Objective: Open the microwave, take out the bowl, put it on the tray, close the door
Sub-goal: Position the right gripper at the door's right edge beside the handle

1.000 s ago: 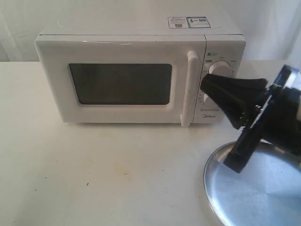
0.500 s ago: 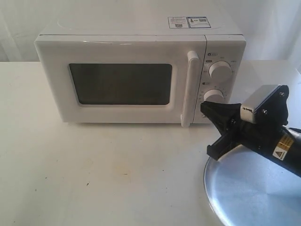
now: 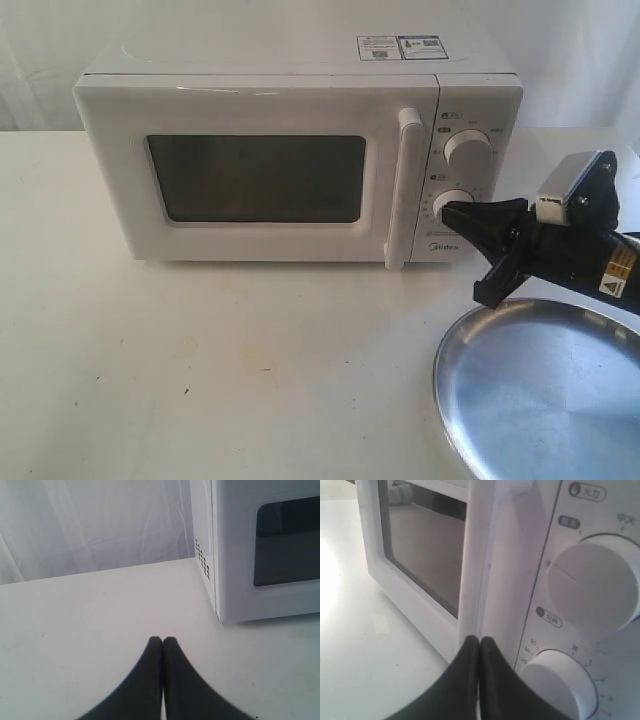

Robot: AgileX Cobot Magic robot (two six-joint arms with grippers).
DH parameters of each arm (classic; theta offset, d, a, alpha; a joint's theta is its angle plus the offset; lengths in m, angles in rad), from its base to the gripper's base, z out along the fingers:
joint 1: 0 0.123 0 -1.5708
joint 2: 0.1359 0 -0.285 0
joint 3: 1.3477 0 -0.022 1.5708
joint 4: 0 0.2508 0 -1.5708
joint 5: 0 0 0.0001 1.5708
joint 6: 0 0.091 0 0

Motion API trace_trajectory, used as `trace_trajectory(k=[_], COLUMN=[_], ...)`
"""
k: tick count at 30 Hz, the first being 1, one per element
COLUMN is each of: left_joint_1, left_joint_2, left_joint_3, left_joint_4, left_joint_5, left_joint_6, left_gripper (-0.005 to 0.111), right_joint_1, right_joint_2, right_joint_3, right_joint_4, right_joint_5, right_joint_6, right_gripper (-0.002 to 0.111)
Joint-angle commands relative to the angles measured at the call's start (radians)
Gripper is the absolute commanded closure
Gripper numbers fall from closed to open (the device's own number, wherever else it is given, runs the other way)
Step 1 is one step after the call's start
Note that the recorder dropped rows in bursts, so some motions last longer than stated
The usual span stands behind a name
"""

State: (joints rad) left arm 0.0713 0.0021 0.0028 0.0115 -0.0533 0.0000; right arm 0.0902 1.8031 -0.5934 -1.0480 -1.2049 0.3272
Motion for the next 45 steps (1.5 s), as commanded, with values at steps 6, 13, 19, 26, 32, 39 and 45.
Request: trace_trajectory(k=[6,13,19,26,32,39,45], left_joint_1=[-0.002,-0.002,-0.002,-0.002,-0.002,-0.002,-0.002], left_joint_2=[-0.002,-0.002,-0.002,-0.002,-0.002,-0.002,-0.002], left_joint_3=[-0.003,-0.003,-0.003,-0.003,-0.003,-0.003,-0.003], left_joint_4=[-0.005,-0.005,-0.005,-0.005,-0.005,-0.005,-0.005], left_joint_5=[0.001,0.001,0.001,0.001,0.001,0.001,0.001], left_joint_6=[0.0,0.0,0.0,0.0,0.0,0.0,0.0], left_gripper=[0.107,0.107,0.107,0.107,0.107,0.107,0.107], right_joint_1=[-0.008,-0.008,0.01,0.154,0.178,0.178,0.178], right_joint_2=[0.068,0.071,0.071,0.071,0.071,0.071,0.072], right_joint_3=[-0.096,-0.096,-0.096,-0.135,-0.144,-0.144,-0.144], right_joint_4=[-0.061,-0.078,-0.024,-0.025,0.029,0.084,0.136], right_joint_5=[-0.016,-0.016,-0.016,-0.016,-0.005,0.12,0.127], right_joint_6=[0.009,-0.06,-0.01,-0.009,-0.009,0.009,0.01], right_gripper=[0.108,0.08,0.057,0.057,0.059,0.068,0.097])
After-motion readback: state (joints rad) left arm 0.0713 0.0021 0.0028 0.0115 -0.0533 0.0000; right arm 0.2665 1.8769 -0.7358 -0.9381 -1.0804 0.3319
